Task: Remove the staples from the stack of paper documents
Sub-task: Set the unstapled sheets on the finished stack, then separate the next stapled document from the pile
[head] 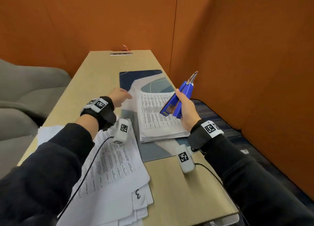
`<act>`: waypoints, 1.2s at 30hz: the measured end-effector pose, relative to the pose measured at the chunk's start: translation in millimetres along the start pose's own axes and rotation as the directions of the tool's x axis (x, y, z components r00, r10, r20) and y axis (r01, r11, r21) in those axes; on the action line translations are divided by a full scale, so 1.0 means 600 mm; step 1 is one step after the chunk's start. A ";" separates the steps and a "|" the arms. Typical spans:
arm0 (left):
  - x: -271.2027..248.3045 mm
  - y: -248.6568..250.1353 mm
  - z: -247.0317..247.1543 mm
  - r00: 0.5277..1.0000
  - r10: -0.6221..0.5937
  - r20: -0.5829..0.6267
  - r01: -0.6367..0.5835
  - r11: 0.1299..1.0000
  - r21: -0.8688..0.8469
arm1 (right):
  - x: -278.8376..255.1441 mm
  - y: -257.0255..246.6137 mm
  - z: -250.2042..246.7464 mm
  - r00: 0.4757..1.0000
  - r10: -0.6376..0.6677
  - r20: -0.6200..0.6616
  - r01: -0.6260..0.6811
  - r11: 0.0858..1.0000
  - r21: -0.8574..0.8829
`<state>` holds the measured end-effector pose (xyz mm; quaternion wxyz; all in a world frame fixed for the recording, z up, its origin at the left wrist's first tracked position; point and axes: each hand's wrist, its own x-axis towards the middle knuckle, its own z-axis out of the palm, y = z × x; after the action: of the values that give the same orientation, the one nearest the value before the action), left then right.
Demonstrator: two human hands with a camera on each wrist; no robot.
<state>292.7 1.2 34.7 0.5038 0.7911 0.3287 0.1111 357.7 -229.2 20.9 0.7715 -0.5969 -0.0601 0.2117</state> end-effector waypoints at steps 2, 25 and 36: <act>-0.038 -0.031 -0.059 0.996 -0.093 -0.011 0.092 0.993 -0.081 | -0.023 0.021 0.055 0.988 0.057 0.141 -0.066 0.996 0.058; -0.233 -0.224 -0.233 0.993 -0.022 0.117 0.031 0.997 -0.077 | -0.105 0.185 0.200 0.896 0.284 0.342 -0.284 0.957 -0.049; -0.280 -0.175 -0.255 0.910 0.195 0.365 0.139 0.686 -0.715 | -0.187 -0.008 0.138 0.919 -0.054 0.390 0.138 0.972 -0.192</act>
<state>44.9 34.8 40.8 0.8312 0.5357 0.1309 0.0703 228.9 -200.9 66.3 0.6852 -0.6207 -0.2612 0.2777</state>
